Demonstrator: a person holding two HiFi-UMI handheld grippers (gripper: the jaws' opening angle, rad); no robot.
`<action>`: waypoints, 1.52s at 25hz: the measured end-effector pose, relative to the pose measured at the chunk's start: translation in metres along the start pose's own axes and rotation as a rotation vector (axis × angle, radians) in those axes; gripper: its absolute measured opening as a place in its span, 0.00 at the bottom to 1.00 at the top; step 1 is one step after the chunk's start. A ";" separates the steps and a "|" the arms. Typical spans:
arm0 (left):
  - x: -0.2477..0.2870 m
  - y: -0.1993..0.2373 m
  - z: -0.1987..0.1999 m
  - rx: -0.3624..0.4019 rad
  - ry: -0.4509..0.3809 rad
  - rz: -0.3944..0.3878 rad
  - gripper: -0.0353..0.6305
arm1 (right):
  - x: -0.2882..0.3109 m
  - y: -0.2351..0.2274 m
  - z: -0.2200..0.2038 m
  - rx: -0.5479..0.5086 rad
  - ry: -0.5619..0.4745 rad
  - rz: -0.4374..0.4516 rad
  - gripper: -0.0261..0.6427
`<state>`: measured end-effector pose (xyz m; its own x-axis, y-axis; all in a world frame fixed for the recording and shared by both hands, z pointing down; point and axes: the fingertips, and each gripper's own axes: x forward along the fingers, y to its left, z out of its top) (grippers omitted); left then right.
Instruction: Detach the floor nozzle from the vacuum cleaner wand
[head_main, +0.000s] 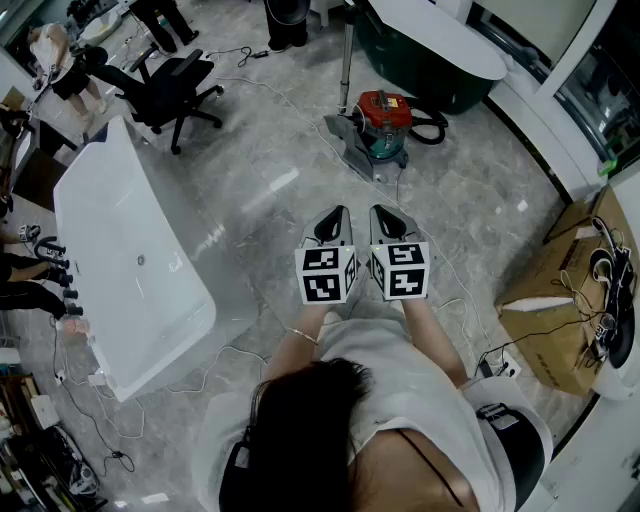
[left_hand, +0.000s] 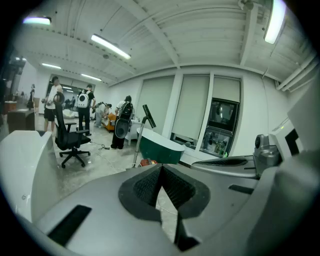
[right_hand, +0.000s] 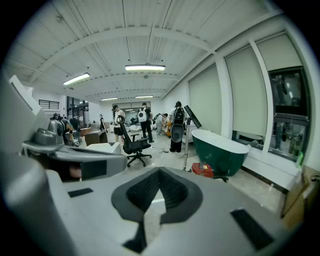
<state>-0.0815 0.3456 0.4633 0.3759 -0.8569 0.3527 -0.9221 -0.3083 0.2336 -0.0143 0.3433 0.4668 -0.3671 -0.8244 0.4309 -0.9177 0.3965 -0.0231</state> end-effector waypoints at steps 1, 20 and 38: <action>0.000 0.001 -0.001 0.011 0.003 0.003 0.06 | 0.000 0.000 -0.001 -0.005 0.004 -0.006 0.06; -0.016 -0.002 -0.008 -0.017 0.018 -0.068 0.06 | -0.021 0.010 -0.010 0.040 -0.006 -0.093 0.06; 0.012 0.007 0.001 0.027 0.017 -0.032 0.06 | 0.014 -0.004 -0.006 0.069 0.008 -0.066 0.06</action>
<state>-0.0834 0.3325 0.4688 0.4066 -0.8392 0.3612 -0.9117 -0.3469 0.2203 -0.0143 0.3324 0.4784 -0.3046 -0.8445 0.4404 -0.9483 0.3123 -0.0569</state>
